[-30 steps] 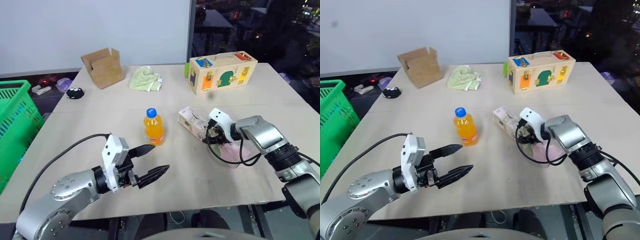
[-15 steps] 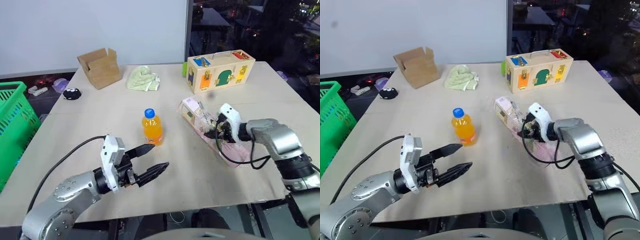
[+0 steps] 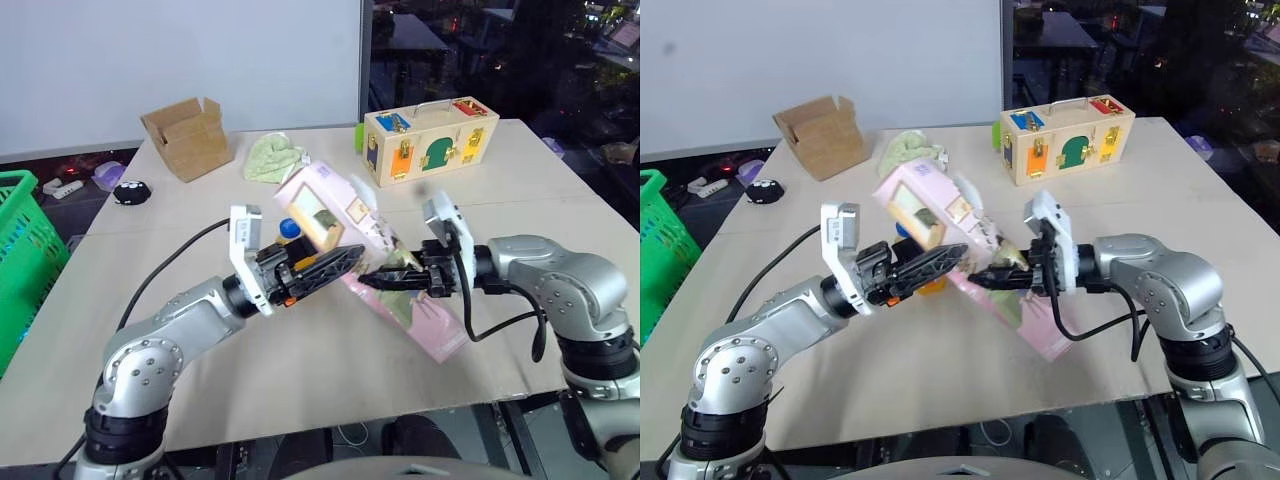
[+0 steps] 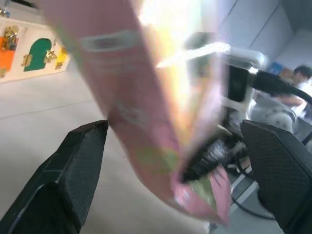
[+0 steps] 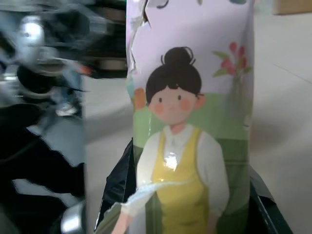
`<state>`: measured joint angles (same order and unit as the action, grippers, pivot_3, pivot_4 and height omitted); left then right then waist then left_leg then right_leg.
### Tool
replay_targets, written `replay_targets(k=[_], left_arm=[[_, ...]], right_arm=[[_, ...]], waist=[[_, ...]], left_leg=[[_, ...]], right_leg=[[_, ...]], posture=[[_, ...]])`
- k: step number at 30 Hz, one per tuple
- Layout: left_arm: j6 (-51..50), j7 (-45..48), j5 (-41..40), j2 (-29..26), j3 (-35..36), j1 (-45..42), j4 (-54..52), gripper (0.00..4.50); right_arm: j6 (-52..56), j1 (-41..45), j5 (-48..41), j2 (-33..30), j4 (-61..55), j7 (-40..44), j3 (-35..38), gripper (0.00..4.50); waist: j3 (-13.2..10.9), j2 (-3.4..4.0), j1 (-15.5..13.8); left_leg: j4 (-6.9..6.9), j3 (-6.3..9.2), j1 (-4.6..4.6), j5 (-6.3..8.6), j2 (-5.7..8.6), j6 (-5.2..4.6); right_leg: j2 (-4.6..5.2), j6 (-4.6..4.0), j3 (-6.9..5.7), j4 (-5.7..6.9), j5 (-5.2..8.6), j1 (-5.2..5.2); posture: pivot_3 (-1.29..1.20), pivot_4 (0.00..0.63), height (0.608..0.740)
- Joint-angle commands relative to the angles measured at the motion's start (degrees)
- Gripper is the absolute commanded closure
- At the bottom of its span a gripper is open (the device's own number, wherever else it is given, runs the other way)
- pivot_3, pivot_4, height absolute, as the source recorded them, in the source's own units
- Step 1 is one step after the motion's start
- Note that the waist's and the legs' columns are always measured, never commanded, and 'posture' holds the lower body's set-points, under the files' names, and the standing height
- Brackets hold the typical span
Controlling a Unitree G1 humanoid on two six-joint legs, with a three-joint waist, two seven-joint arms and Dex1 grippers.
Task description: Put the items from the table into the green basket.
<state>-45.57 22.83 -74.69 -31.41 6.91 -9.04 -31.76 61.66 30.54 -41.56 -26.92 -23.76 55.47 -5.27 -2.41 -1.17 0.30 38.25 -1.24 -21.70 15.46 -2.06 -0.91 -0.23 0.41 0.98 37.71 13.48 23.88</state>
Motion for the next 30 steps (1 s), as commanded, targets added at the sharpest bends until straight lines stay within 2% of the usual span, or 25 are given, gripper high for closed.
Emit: replay_targets(k=[1, 6, 9, 10, 11, 16, 17, 23, 30], left_arm=[[0.09, -0.25, -1.79, 1.23, -0.37, -2.01, -0.28, 0.00], [-0.54, -0.02, -2.25, 1.70, -1.08, -2.48, -0.35, 0.00], [-0.32, -0.33, -3.38, 1.83, -0.46, -1.56, -1.04, 0.76], [0.05, -0.51, -3.53, 1.74, 0.08, -0.98, -1.60, 1.22], [0.47, -0.70, -3.73, 1.62, 0.83, -0.36, -2.24, 1.72], [2.18, -2.16, -6.60, 0.26, 5.59, 2.62, -4.98, 1.73], [2.53, -2.62, -7.64, -0.34, 6.92, 3.29, -5.74, 1.73], [6.21, -8.17, -16.98, -5.35, 20.26, 12.60, -12.49, 1.73], [13.35, -14.24, -23.19, -5.88, 37.57, 27.52, -18.31, 1.73]], right_arm=[[-1.48, 2.46, -3.10, -0.18, -2.11, 1.63, -0.48, 3.65], [-2.72, 2.80, -3.89, 0.01, -2.47, 1.94, -2.51, 3.65], [-3.66, 3.32, -3.63, 0.44, -1.74, 1.97, -3.19, 3.66], [-4.06, 3.73, -3.79, 1.07, -0.96, 1.80, -2.84, 3.66], [-4.37, 4.19, -4.17, 1.64, -0.04, 1.93, -2.36, 3.25], [-9.40, 4.83, -0.81, 1.26, 0.81, 1.89, -2.34, 0.99], [-10.64, 4.92, 0.10, 0.84, 0.84, 1.93, -2.65, 0.67], [-17.08, 7.57, 3.26, 0.75, 2.63, 2.78, -3.69, 0.67], [-23.96, 13.58, 5.70, 4.01, 8.58, 7.43, -7.23, 0.67]], waist=[[0.00, 0.00, 0.26], [0.00, 0.00, 0.37], [0.00, 0.00, 0.40], [0.00, 0.00, 0.43], [0.00, 0.00, 0.54], [0.00, -0.01, 0.14], [0.01, -0.01, 0.07], [-0.01, -0.03, -0.64], [-0.03, -0.04, -6.05]], left_leg=[[0.00, 0.01, -0.01, 0.00, 0.00, 0.00], [-0.01, 0.08, -0.03, 0.00, 0.00, 0.00], [-0.01, 0.08, -0.02, 0.00, -0.01, 0.00], [-0.01, 0.08, 0.00, 0.00, -0.01, 0.00], [-0.01, 0.08, 0.01, 0.00, -0.01, 0.00], [-0.01, 0.09, 0.02, 0.00, -0.02, 0.00], [-0.01, 0.11, 0.01, 0.00, -0.02, 0.00], [-0.04, 0.09, 0.01, 0.00, -0.09, 0.00], [-0.07, 0.20, 0.05, 0.00, -0.15, 0.01]], right_leg=[[0.00, 0.00, 0.03, 0.01, 0.00, 0.00], [-0.01, -0.04, 0.02, 0.00, -0.02, 0.00], [-0.03, -0.02, 0.01, 0.03, -0.01, 0.00], [-0.03, -0.02, 0.02, 0.04, 0.00, 0.00], [-0.03, -0.02, 0.03, 0.05, 0.00, 0.00], [-0.04, -0.02, 0.03, 0.07, 0.00, 0.00], [-0.01, -0.02, 0.01, 0.06, 0.00, -0.01], [0.05, -0.04, 0.04, 0.07, -0.01, 0.02], [0.23, -0.24, -0.12, 0.09, 0.08, -0.01]], posture=[[0.02, 0.000, 0.740], [0.03, 0.000, 0.740], [0.03, 0.000, 0.740], [0.05, 0.000, 0.740], [0.05, 0.000, 0.740], [0.08, 0.000, 0.740], [0.09, 0.000, 0.740], [0.23, 0.000, 0.740], [0.42, 0.000, 0.740]])
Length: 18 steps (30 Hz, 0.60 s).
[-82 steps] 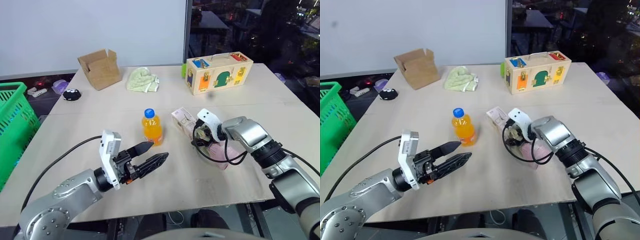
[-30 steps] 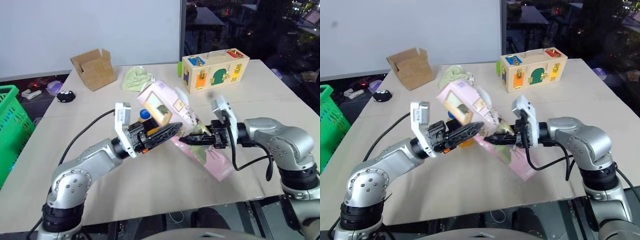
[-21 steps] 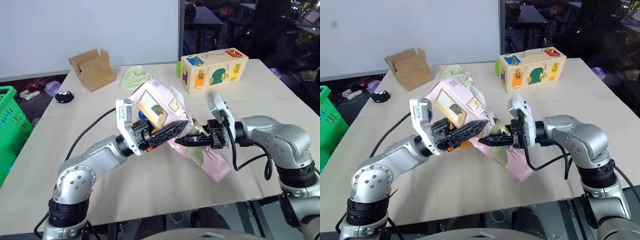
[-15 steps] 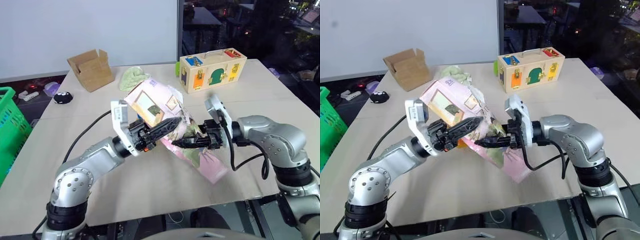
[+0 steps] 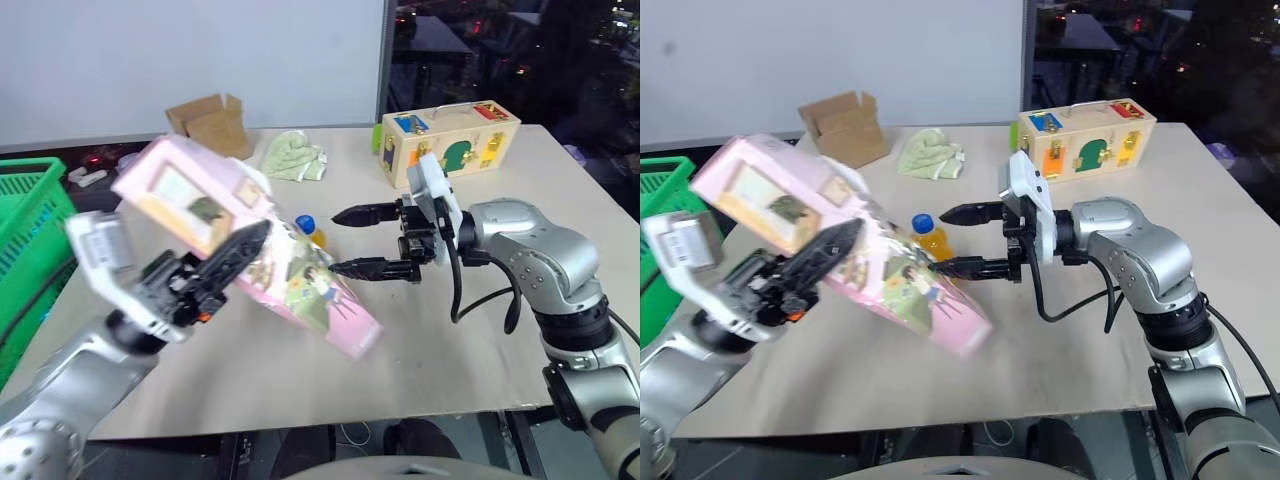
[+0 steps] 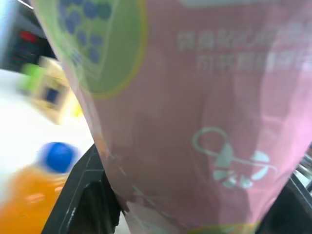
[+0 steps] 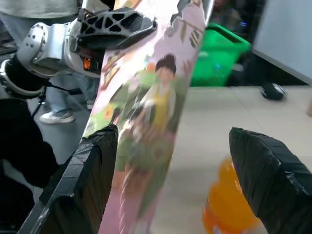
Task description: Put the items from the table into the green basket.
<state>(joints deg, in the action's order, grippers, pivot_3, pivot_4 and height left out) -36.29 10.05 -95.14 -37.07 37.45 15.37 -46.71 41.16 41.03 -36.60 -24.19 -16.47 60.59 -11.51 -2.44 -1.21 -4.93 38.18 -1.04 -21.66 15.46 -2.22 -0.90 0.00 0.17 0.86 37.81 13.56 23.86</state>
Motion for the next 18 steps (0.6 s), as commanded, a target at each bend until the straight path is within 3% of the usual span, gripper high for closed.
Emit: replay_targets(k=[1, 7, 12, 18], left_arm=[[4.99, -1.87, -2.88, 0.06, 9.00, 5.11, -3.95, 1.73], [10.98, -4.30, -0.09, 3.44, 17.41, 14.66, -6.64, 1.73], [15.48, -8.76, 6.39, 3.08, 20.52, 14.87, -4.52, 1.73], [15.14, -10.23, 14.12, -6.96, 25.32, 9.56, 7.74, 1.73]], right_arm=[[-4.63, 3.88, 1.27, 1.77, 2.17, 3.33, -1.68, 0.67], [-12.89, 7.26, 6.54, 6.21, 8.38, 4.61, -4.64, 0.67], [-17.45, 7.98, 11.22, 11.45, 11.54, -1.08, -4.86, 0.67], [-8.71, 11.74, 10.19, 16.49, 11.00, -10.16, -3.00, 0.67]], waist=[[0.00, 0.00, -1.80], [0.03, -0.05, -7.12], [0.01, -0.01, -11.89], [0.06, -0.08, -16.27]], left_leg=[[0.00, -0.02, 0.00, 0.00, 0.00, 0.00], [0.00, -0.05, -0.10, 0.01, 0.04, 0.02], [-0.01, -0.10, -0.30, 0.05, 0.04, 0.09], [-0.01, -0.04, -0.90, 0.26, -0.01, 0.51]], right_leg=[[0.00, 0.01, 0.01, -0.03, 0.02, 0.01], [0.07, 0.00, -0.27, -0.26, 0.06, 0.00], [0.12, 0.01, -0.55, -0.47, 0.06, 0.08], [0.05, 0.01, -1.08, -0.54, 0.06, 0.59]], posture=[[0.44, 0.000, 0.740], [0.52, 0.000, 0.740], [0.56, 0.000, 0.740], [0.53, 0.000, 0.740]])
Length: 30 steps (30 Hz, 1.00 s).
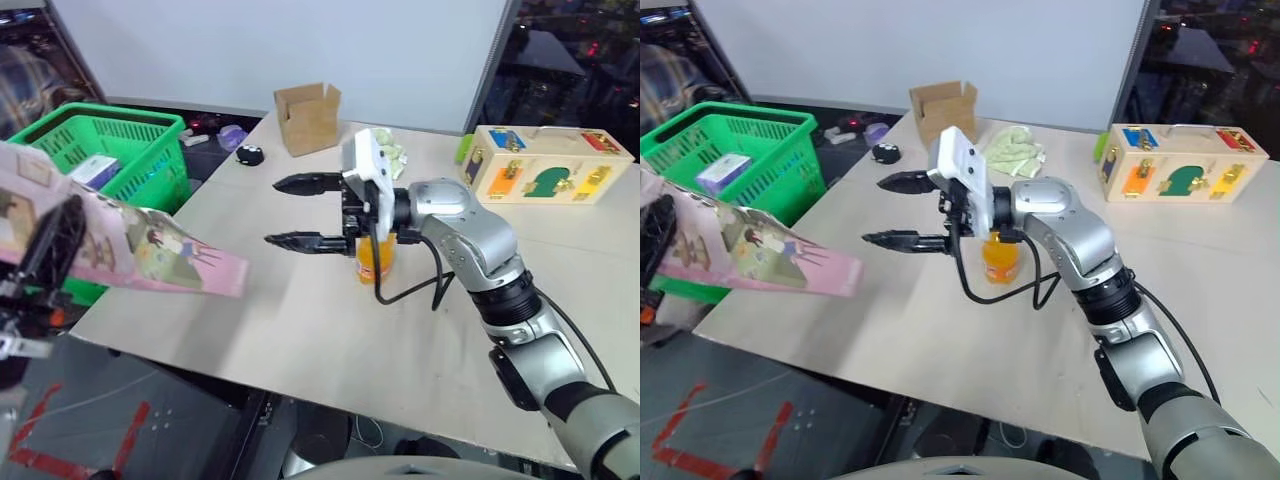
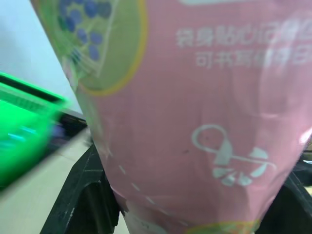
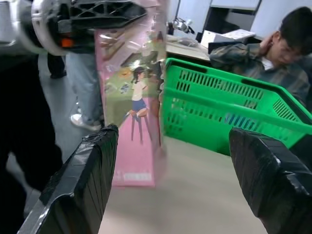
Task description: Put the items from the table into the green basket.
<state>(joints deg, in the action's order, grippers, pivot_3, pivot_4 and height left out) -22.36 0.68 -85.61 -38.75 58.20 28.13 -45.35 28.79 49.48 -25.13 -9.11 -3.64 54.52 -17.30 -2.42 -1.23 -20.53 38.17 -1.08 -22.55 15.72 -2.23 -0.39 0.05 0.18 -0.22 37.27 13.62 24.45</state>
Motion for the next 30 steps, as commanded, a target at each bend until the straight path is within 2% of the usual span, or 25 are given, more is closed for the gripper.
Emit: replay_targets(k=[1, 4, 8, 12, 15, 18, 21, 23, 24, 25, 26, 28, 30], left_arm=[[0.70, -0.80, 6.92, -7.79, 5.62, -4.40, 10.04, 1.73], [-0.40, 1.36, 15.10, -14.55, 7.67, -7.46, 21.09, 1.73], [0.35, 6.13, 26.17, -22.61, 7.24, -12.63, 35.82, 1.73], [5.96, 12.52, 38.60, -32.91, 0.88, -21.97, 55.33, 1.73], [10.08, 18.75, 43.51, -38.49, -8.41, -33.72, 70.62, 1.73], [14.58, 26.21, 48.34, -39.42, -18.94, -49.02, 84.61, 1.73], [20.05, 32.53, 53.65, -37.77, -25.70, -61.94, 96.86, 1.73], [23.79, 33.46, 57.25, -37.07, -28.27, -67.62, 103.79, 1.16], [24.86, 32.73, 58.64, -36.73, -28.91, -68.98, 106.43, 0.66], [25.81, 31.93, 59.79, -36.49, -29.22, -70.03, 108.87, 0.56], [26.54, 31.60, 60.53, -36.34, -29.37, -70.48, 110.45, 0.10], [28.35, 32.18, 61.10, -36.07, -28.60, -69.70, 111.09, 0.10], [28.31, 33.76, 58.83, -35.40, -25.13, -67.04, 106.92, 0.10]], right_arm=[[6.69, 4.56, -1.95, 2.28, -1.56, -6.77, 4.02, 0.67], [12.41, 7.26, -3.03, 3.85, -1.62, -12.52, 6.73, 0.67], [13.48, 7.80, -2.78, 3.36, -4.19, -13.62, 6.37, 0.67], [13.18, 6.75, -2.19, 3.01, -5.50, -13.89, 5.35, 0.67], [13.53, 6.13, -2.50, 2.74, -6.59, -13.95, 5.06, 0.67], [13.46, 5.71, -2.41, 2.49, -7.27, -14.23, 4.89, 0.67], [12.95, 5.29, -2.03, 2.03, -7.44, -14.23, 4.85, 0.67], [12.92, 5.06, -1.93, 1.73, -7.61, -14.27, 4.89, 0.57], [12.89, 4.94, -1.81, 1.52, -7.72, -14.31, 4.86, 0.57], [12.97, 4.79, -1.81, 1.34, -7.90, -14.39, 4.88, 0.57], [13.11, 4.63, -1.84, 1.15, -8.16, -14.47, 4.91, 0.57], [13.47, 4.23, -1.70, 0.55, -8.61, -14.84, 4.96, 0.57], [14.09, 3.49, -1.53, -0.48, -9.33, -15.31, 5.18, 0.57]], waist=[[0.05, -0.08, -1.16], [0.03, -0.05, -1.59], [0.05, -0.09, -1.61], [0.17, -0.29, -1.03], [0.24, -0.40, -0.35], [0.24, -0.39, 0.15], [0.33, -0.54, 0.74], [0.40, -0.67, 1.79], [0.41, -0.69, 2.04], [0.45, -0.75, 2.81], [0.47, -0.78, 3.19], [0.50, -0.83, 4.49], [0.56, -0.92, 5.96]], left_leg=[[0.01, 0.00, -0.19, -0.01, -0.01, 0.03], [-0.01, 0.05, -0.33, 0.03, -0.03, 0.14], [-0.07, -0.03, -0.39, 0.06, -0.02, 0.19], [-0.12, -0.03, -0.46, 0.09, -0.01, 0.23], [-0.15, -0.01, -0.44, 0.10, -0.10, 0.25], [-0.18, -0.07, -0.42, 0.09, -0.09, 0.24], [-0.18, -0.08, -0.47, 0.04, -0.12, 0.16], [-0.17, -0.08, -0.48, 0.00, -0.12, 0.09], [-0.14, -0.08, -0.49, 0.00, -0.13, 0.09], [-0.14, -0.08, -0.50, 0.00, -0.13, 0.10], [-0.12, -0.09, -0.50, 0.02, -0.13, 0.11], [-0.12, -0.09, -0.50, 0.03, -0.13, 0.11], [-0.12, -0.08, -0.50, 0.04, -0.13, 0.11]], right_leg=[[-0.04, 0.01, -0.02, 0.05, -0.01, 0.21], [-0.08, 0.01, -0.15, 0.06, 0.00, 0.31], [-0.05, 0.02, -0.21, -0.24, 0.00, 0.27], [0.02, 0.03, -0.34, -0.40, -0.01, 0.27], [0.02, 0.03, -0.51, -0.41, -0.02, 0.26], [0.06, 0.08, -0.54, -0.37, -0.06, 0.26], [0.01, 0.16, -0.60, -0.32, -0.12, 0.27], [-0.01, -0.02, -0.60, -0.27, -0.26, 0.27], [-0.01, -0.03, -0.59, -0.24, -0.27, 0.28], [-0.01, -0.03, -0.59, -0.24, -0.27, 0.28], [0.01, -0.03, -0.58, -0.23, -0.28, 0.28], [0.03, -0.03, -0.58, -0.22, -0.28, 0.28], [0.04, -0.04, -0.56, -0.15, -0.29, 0.29]], posture=[[0.53, 0.000, 0.740], [0.50, 0.000, 0.740], [0.45, 0.000, 0.740], [0.44, 0.000, 0.740], [0.41, 0.000, 0.740], [0.39, 0.000, 0.740], [0.37, 0.000, 0.740], [0.36, 0.000, 0.740], [0.35, 0.000, 0.740], [0.33, 0.000, 0.740], [0.32, 0.000, 0.740], [0.30, 0.000, 0.740], [0.29, 0.000, 0.740]])
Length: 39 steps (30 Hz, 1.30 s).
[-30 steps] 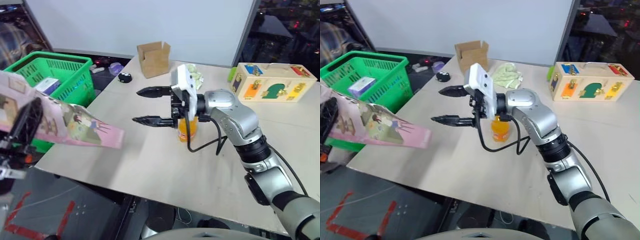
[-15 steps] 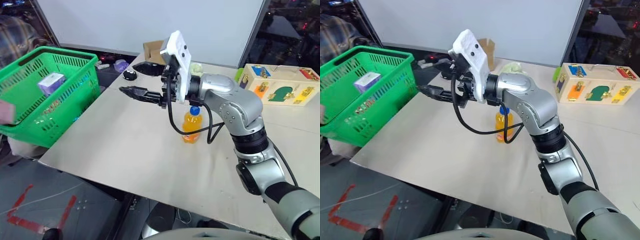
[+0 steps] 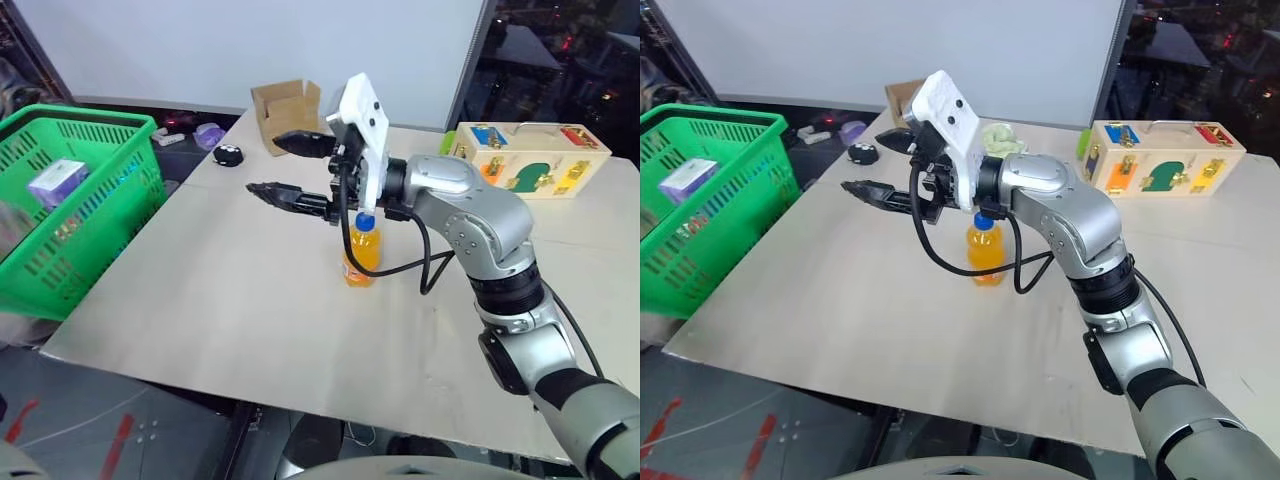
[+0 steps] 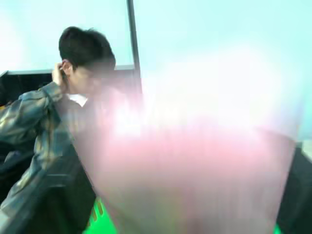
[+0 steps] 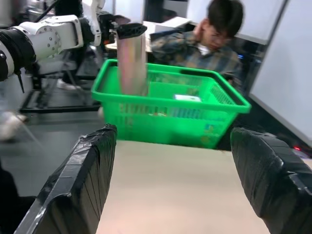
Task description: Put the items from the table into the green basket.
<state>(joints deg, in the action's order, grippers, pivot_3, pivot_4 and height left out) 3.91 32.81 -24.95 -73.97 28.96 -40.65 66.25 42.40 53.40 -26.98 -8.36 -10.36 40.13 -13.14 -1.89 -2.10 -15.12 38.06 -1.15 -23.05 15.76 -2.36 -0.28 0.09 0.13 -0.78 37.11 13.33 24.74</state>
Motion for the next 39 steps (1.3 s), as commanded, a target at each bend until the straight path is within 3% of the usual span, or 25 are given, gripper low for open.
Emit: replay_targets(k=[1, 4, 6, 9, 12, 13, 15, 17, 21, 26, 31, 39], left_arm=[[0.90, 2.65, -3.43, 0.74, 6.20, 4.04, -9.11, 0.10], [-9.90, 2.42, -10.30, 6.81, 13.46, 14.68, -32.23, 0.10], [-21.90, 3.34, -19.50, 11.89, 16.14, 23.72, -52.75, 0.10], [-34.31, 1.26, -31.94, 18.50, 14.88, 33.72, -75.89, 0.10], [-37.70, 1.47, -33.75, 23.64, 8.14, 38.42, -85.36, 0.10], [-37.70, 1.68, -32.50, 24.89, 5.43, 38.88, -86.87, 0.10], [-37.97, 1.70, -28.38, 26.99, -2.57, 38.15, -87.82, 0.00], [-35.92, 3.39, -20.93, 27.11, -10.41, 38.48, -87.35, 0.00], [-30.88, 7.33, -10.02, 28.31, -21.57, 36.87, -82.58, 0.00], [-28.54, 11.81, -6.01, 31.20, -26.01, 32.77, -76.39, 0.00], [-25.46, 15.88, -1.56, 32.40, -29.32, 30.37, -71.75, 0.00], [-22.93, 16.94, 3.45, 34.72, -30.15, 28.50, -67.07, 0.00]], right_arm=[[0.72, -0.88, 0.28, -1.86, -3.12, -0.98, 1.11, 0.57], [0.63, -2.63, 0.06, -4.00, -4.75, -0.62, 1.35, 0.57], [-0.18, -4.79, -0.06, -6.44, -6.31, 0.76, 1.63, 0.57], [-1.43, -8.80, 0.06, -11.06, -8.94, 2.70, 2.64, 0.57], [0.19, -11.97, -1.62, -14.64, -11.73, 2.67, 5.13, 0.57], [0.50, -13.00, -2.05, -15.80, -12.80, 2.75, 5.70, 0.57], [1.82, -15.79, -3.70, -18.42, -15.98, 2.61, 8.08, 0.05], [3.92, -18.60, -5.80, -21.19, -19.30, 2.40, 10.70, 0.05], [7.13, -28.05, -9.70, -30.81, -27.94, 5.42, 15.67, 0.05], [7.82, -33.67, -10.98, -34.69, -31.67, 3.46, 16.81, 0.05], [8.36, -35.73, -10.73, -35.10, -33.02, 0.86, 16.74, 0.05], [8.48, -36.85, -12.40, -35.30, -34.46, -0.52, 17.16, 0.05]], waist=[[0.04, -0.06, 1.26], [0.07, -0.11, 2.94], [0.08, -0.12, 4.00], [0.09, -0.13, 5.51], [0.11, -0.13, 6.77], [0.05, 0.04, 7.24], [0.05, 0.17, 7.92], [0.06, 0.19, 8.45], [0.00, 0.43, 10.92], [-0.05, 0.51, 15.75], [-0.09, 0.55, 19.09], [-0.08, 0.54, 20.72]], left_leg=[[0.00, 0.01, 0.02, 0.00, -0.01, 0.00], [0.02, -0.02, 0.07, 0.00, -0.03, 0.00], [0.09, 0.01, 0.12, 0.00, -0.11, 0.00], [0.18, 0.06, 0.21, 0.01, -0.04, -0.05], [0.26, 0.03, 0.36, 0.00, 0.04, -0.09], [0.29, 0.00, 0.42, 0.00, 0.07, -0.10], [0.30, 0.00, 0.49, -0.02, 0.16, -0.11], [0.30, -0.03, 0.59, -0.03, 0.14, -0.10], [0.28, -0.05, 0.64, -0.03, 0.10, -0.10], [0.29, -0.15, 0.71, -0.02, 0.08, -0.12], [0.26, -0.12, 1.47, 0.00, 0.09, -0.14], [0.27, -0.11, 1.60, 0.03, 0.15, -0.19]], right_leg=[[0.02, -0.01, 0.00, 0.05, 0.00, 0.00], [0.16, -0.02, 0.06, 0.18, -0.01, 0.01], [0.69, -0.05, 0.06, 0.51, 0.00, 0.01], [0.99, -0.02, 0.23, 0.67, 0.01, 0.00], [1.00, -0.01, 0.41, 0.76, 0.00, -0.09], [0.95, -0.01, 0.42, 0.84, 0.00, -0.11], [0.76, -0.02, 0.33, 0.88, 0.01, -0.11], [0.12, -0.05, 0.35, 0.86, 0.02, -0.23], [-0.01, -0.16, 0.51, 0.86, 0.08, -0.25], [-0.07, -0.14, 0.69, 0.83, 0.09, -0.24], [-0.14, 0.10, 0.94, 0.77, 0.25, -0.91], [-0.13, 0.15, 1.36, 0.78, 0.23, -1.00]], posture=[[0.28, 0.000, 0.740], [0.28, 0.000, 0.740], [0.28, 0.000, 0.740], [0.25, 0.000, 0.740], [0.19, 0.000, 0.740], [0.17, 0.000, 0.740], [0.11, 0.000, 0.740], [0.06, 0.000, 0.740], [-0.05, 0.000, 0.740], [-0.11, 0.000, 0.740], [-0.14, 0.000, 0.740], [-0.16, 0.000, 0.740]])
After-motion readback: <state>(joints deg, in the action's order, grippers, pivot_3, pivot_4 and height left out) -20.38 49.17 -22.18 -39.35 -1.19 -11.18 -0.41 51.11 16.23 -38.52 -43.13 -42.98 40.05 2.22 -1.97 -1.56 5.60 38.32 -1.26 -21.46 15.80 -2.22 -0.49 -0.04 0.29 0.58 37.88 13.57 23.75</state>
